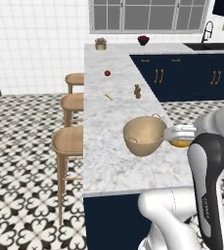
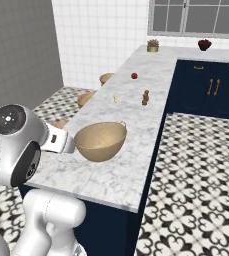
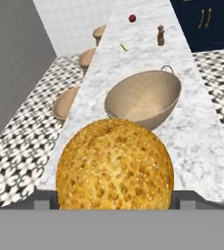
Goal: Open the cabinet, pick up the bread from the cabinet and place it in the basket. Then move the basket to the dining counter.
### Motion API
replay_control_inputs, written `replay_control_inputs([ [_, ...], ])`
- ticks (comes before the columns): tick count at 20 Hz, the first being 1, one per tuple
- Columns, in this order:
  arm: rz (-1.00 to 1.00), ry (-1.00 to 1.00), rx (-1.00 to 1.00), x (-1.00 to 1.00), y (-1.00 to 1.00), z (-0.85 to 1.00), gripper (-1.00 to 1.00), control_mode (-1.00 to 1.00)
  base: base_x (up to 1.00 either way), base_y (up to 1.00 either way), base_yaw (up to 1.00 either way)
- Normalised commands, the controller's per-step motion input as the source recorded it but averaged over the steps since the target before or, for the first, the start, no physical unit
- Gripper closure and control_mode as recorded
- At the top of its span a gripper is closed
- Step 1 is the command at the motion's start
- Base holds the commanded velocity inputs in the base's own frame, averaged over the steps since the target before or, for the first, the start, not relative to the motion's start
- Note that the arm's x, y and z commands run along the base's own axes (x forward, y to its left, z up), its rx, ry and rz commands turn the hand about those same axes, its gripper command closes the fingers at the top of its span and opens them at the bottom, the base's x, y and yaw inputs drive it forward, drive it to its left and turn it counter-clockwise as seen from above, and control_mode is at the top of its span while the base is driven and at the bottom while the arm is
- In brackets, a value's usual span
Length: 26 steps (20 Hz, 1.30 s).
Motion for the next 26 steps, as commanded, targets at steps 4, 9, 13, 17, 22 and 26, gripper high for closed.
replay_control_inputs([
  [4,-0.1,0.0,0.0,0.84,-0.01,-0.1,1.0,-1.0,0.0,0.0,0.0],
  [9,-0.12,0.06,0.0,1.0,-0.03,-0.28,1.0,-1.0,0.0,0.0,0.0],
  [13,-0.1,0.2,0.0,1.0,-0.09,-0.55,1.0,-1.0,0.0,0.0,0.0],
  [17,-0.06,0.25,0.0,1.0,-0.23,-0.66,1.0,-1.0,0.0,0.0,0.0],
  [22,-0.03,0.19,0.0,0.85,-0.23,-0.65,-1.0,-1.0,0.0,0.0,0.0],
  [26,-0.03,0.15,0.0,0.94,-0.14,-0.7,-1.0,-1.0,0.0,0.0,0.0],
])
